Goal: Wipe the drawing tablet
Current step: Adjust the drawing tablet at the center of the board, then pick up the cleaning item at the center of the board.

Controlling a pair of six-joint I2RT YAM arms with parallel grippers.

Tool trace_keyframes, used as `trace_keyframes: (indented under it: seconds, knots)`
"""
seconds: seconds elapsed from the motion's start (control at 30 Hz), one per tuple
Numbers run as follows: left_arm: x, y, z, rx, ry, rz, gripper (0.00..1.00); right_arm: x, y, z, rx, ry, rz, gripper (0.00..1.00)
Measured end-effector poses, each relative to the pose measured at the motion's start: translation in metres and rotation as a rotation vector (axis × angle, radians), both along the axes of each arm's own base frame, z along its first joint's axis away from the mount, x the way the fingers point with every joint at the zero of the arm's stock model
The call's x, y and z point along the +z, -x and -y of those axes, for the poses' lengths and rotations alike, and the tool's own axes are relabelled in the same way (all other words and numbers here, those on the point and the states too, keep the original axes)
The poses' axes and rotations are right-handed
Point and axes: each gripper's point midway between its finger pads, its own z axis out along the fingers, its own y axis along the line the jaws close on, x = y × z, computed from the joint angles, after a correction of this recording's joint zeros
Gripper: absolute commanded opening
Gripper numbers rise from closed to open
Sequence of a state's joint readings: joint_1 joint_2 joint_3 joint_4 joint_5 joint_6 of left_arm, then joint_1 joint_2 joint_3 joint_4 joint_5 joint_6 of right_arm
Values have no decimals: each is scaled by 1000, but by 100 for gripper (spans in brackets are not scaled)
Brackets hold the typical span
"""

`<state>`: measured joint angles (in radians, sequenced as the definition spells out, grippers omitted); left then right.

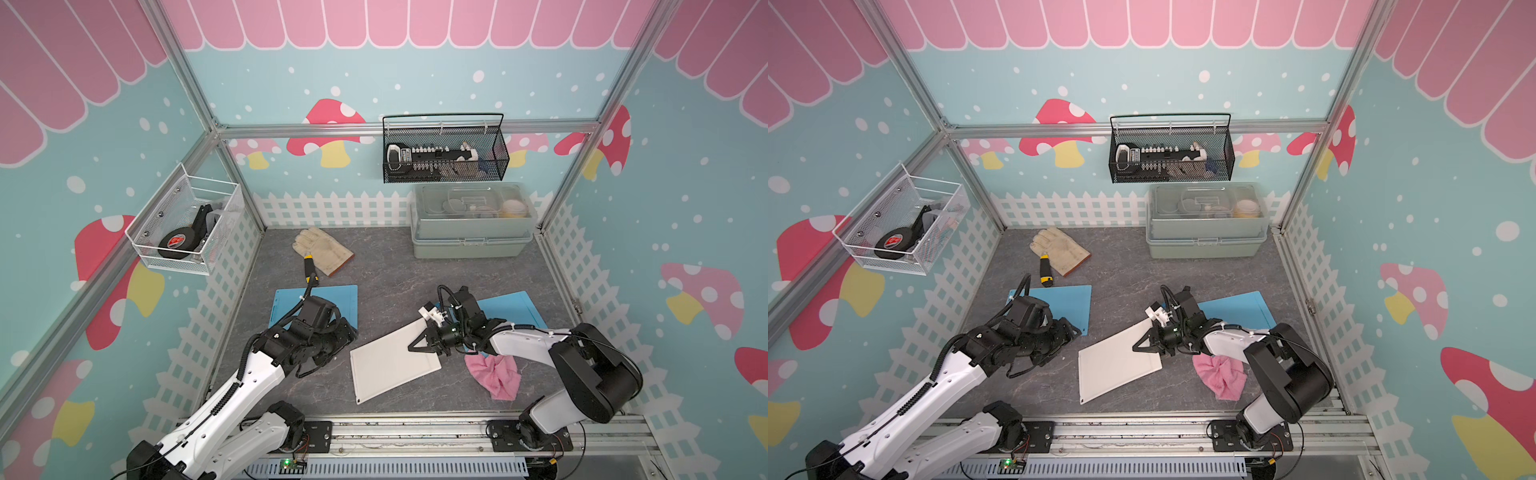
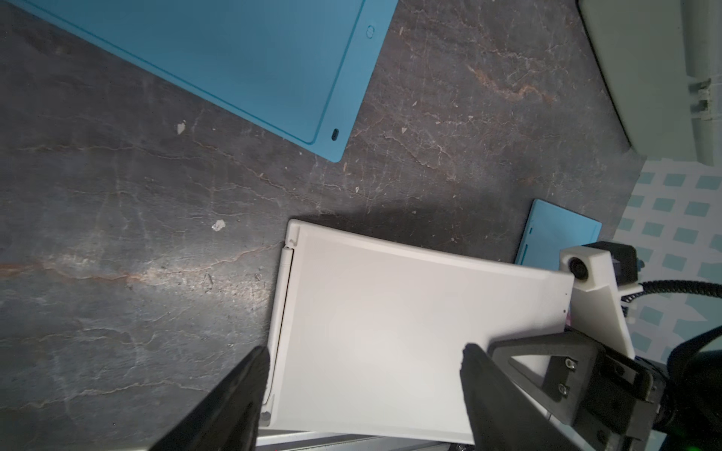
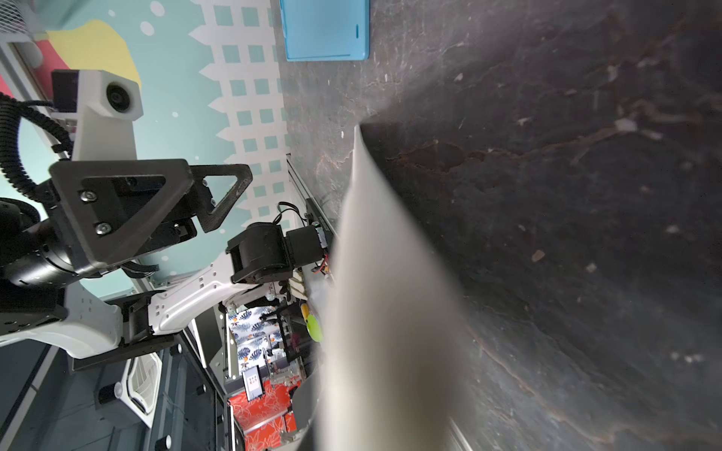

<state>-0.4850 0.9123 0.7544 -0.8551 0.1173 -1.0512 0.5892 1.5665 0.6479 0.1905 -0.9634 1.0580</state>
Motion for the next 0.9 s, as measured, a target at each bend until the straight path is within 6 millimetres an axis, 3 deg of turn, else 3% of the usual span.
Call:
trace_keyframes:
  seconds: [0.2, 0.33, 0.47, 0.6, 0.67, 0.73, 0.83, 0.9]
  knots:
    - [-12, 7, -4, -1, -5, -11, 76, -19, -10, -1, 47, 51, 29, 29]
    - [-21, 10, -2, -10, 3, -27, 76, -42, -15, 17, 21, 182, 16, 50]
    - [-29, 13, 0, -19, 12, -40, 76, -50, -26, 41, -37, 337, 40, 58]
    - [-35, 16, 1, -26, 15, -52, 74, -26, -51, 74, -140, 534, 169, 66]
    - [-40, 19, 1, -26, 13, -68, 72, 3, -65, 96, -232, 638, 273, 82]
    - [-49, 24, 2, -32, 3, -99, 70, 35, -71, 124, -351, 727, 364, 85]
    - [-66, 37, 4, -54, -28, -165, 69, 60, -55, 171, -516, 846, 405, 85]
    - [-76, 45, 7, -75, -57, -207, 69, 54, -34, 197, -575, 925, 365, 82]
